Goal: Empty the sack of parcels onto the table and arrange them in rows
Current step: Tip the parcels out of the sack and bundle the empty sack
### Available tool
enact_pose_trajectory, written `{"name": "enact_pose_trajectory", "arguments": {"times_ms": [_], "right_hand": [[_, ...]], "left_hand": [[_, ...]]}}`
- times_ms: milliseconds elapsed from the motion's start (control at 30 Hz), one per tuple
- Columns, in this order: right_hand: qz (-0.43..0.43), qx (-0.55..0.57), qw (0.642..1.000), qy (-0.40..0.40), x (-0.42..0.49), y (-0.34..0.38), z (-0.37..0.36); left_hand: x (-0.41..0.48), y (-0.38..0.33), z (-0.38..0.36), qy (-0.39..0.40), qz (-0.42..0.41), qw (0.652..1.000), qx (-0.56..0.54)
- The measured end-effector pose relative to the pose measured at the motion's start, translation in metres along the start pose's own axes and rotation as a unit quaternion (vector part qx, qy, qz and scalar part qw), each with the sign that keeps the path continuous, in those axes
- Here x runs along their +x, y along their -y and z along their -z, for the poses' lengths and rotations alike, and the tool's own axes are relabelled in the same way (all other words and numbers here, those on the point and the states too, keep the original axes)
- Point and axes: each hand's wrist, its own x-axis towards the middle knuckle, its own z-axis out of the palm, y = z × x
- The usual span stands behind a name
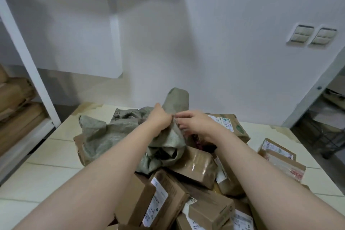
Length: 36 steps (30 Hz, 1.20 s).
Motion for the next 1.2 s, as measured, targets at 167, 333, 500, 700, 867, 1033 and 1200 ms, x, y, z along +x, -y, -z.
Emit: {"name": "enact_pose_trajectory", "arguments": {"times_ms": [167,333,500,700,867,1033,1200], "right_hand": [[-0.054,-0.066,0.990,-0.108,0.006,-0.017,-0.002],[-0.144,-0.030,0.987,-0.071,0.031,-0.043,-0.022],[-0.142,0.097,0.983,-0.062,0.047,-0.042,-0.043],[-0.140,0.275,0.949,-0.063,0.033,-0.006,-0.027],[-0.138,0.286,0.942,-0.112,0.019,-0.006,0.007],[-0.125,0.195,0.942,-0.243,0.011,-0.016,0.041],[-0.180,-0.091,0.940,-0.274,-0.026,-0.010,0.050]], "left_hand": [[0.006,0.026,0.007,0.006,-0.010,1.000,0.017],[0.013,0.042,0.028,0.022,0.018,0.999,0.016],[0.007,0.046,0.042,0.065,0.065,0.976,-0.199],[0.009,0.036,0.043,0.126,0.059,0.931,-0.336],[0.003,0.006,0.019,-0.005,-0.096,0.995,-0.034],[-0.029,-0.036,0.001,-0.119,-0.199,0.965,0.124],[-0.053,-0.062,-0.037,0.045,-0.119,0.967,0.220]]}}
